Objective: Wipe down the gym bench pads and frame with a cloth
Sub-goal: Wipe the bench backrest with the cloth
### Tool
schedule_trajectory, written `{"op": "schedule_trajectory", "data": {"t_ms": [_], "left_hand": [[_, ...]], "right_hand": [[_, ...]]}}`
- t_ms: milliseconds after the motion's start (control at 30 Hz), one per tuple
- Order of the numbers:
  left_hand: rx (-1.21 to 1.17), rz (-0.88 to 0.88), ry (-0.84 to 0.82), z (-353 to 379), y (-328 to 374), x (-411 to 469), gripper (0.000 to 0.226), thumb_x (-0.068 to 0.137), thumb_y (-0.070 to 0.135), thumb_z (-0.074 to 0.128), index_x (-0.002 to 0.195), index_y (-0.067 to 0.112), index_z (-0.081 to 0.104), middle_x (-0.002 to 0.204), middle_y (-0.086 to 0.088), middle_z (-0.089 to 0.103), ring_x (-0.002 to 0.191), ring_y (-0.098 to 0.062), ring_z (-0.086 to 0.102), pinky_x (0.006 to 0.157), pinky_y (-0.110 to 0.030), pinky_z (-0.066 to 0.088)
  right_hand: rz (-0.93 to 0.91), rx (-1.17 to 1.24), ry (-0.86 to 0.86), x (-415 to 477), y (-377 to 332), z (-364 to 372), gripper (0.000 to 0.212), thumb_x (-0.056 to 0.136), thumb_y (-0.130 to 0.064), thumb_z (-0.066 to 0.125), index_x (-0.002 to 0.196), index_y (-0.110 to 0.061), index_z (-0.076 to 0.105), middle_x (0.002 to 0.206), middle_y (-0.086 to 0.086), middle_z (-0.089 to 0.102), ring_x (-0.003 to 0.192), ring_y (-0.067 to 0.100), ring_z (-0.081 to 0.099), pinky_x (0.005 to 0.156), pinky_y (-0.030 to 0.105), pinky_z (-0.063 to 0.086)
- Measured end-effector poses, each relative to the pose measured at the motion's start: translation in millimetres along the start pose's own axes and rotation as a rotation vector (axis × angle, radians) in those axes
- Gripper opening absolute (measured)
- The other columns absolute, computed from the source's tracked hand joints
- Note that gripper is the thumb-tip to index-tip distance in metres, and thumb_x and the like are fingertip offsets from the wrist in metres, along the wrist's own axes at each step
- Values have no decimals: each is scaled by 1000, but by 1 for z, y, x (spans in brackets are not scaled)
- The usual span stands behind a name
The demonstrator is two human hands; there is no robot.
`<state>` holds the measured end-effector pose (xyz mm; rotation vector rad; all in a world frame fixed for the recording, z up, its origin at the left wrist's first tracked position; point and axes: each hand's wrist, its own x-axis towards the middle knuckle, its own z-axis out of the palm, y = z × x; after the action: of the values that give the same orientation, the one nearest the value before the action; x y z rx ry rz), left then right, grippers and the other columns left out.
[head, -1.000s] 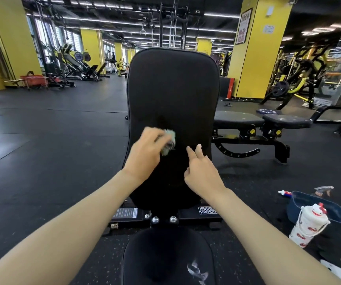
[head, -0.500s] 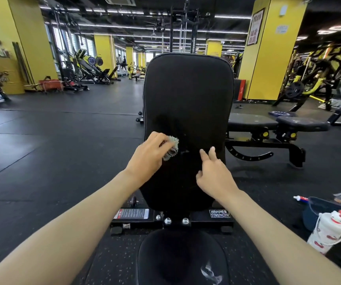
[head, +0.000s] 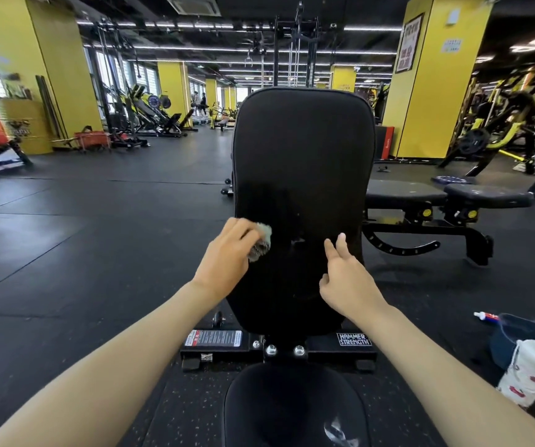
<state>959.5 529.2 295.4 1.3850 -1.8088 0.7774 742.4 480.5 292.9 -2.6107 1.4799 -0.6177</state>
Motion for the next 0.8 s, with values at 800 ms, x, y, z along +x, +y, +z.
{"op": "schedule_trajectory", "data": {"t_ms": [800], "left_hand": [[-74,-373,208,28,8,-26,45,64,-26,48,96,0,65,97,-9,62,94,-20,44,74,-25,47]], "right_hand": [[-44,-17,9,-5,6,12,75,90,-3,47,154,-8,8,159,18,-8,122,37,47,105,41,41]]}}
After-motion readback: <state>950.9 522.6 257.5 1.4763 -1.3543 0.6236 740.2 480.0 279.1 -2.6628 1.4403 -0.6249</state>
